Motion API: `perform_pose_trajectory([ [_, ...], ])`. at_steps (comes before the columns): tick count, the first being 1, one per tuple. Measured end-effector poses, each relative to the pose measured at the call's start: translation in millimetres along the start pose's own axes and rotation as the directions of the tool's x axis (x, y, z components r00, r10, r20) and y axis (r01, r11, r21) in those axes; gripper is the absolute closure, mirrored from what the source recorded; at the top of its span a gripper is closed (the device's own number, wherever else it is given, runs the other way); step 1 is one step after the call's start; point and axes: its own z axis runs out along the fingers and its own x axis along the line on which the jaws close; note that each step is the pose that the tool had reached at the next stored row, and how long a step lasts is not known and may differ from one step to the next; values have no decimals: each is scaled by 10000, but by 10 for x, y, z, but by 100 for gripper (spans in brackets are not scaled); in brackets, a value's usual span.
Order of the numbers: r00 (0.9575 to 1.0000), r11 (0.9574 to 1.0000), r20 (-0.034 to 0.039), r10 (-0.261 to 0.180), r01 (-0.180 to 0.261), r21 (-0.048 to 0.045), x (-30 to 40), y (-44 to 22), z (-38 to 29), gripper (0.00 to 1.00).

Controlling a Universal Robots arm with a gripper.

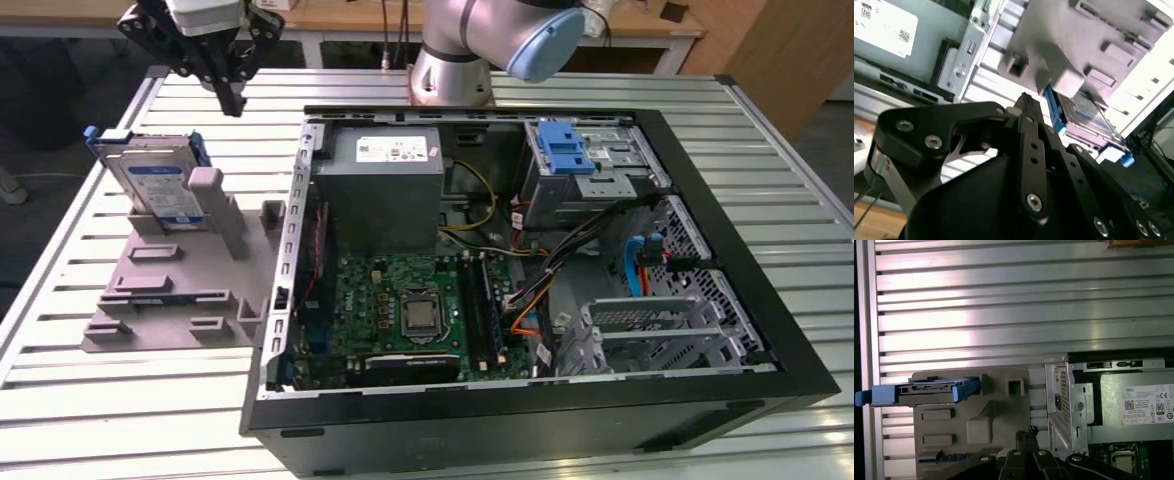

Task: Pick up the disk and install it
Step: 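Reach for the disk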

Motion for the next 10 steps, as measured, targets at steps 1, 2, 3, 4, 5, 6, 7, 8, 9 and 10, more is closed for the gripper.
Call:
perform_pose_trajectory([
  [1, 10000, 10000, 1, 0, 0, -1, 33, 4, 1, 89],
  [2, 10000, 10000, 0, 2, -2, 0, 63, 13, 2, 89],
  [3, 10000, 10000, 1, 3, -3, -1, 79, 27, 3, 89],
  [4, 10000, 10000, 1, 1, -1, -1, 90, 32, 3, 89],
  [5, 10000, 10000, 0, 2, -2, 0, 103, 34, 4, 89],
  [6, 10000, 10000, 0, 1, -1, 0, 118, 39, 5, 89],
  [7, 10000, 10000, 0, 1, -1, 0, 140, 43, 5, 89],
  [8, 10000, 10000, 0, 1, -1, 0, 157, 45, 6, 89],
  [9, 10000, 10000, 0, 1, -1, 0, 178, 45, 7, 89],
  [10, 10000, 10000, 0, 2, -2, 0, 201, 46, 7, 89],
])
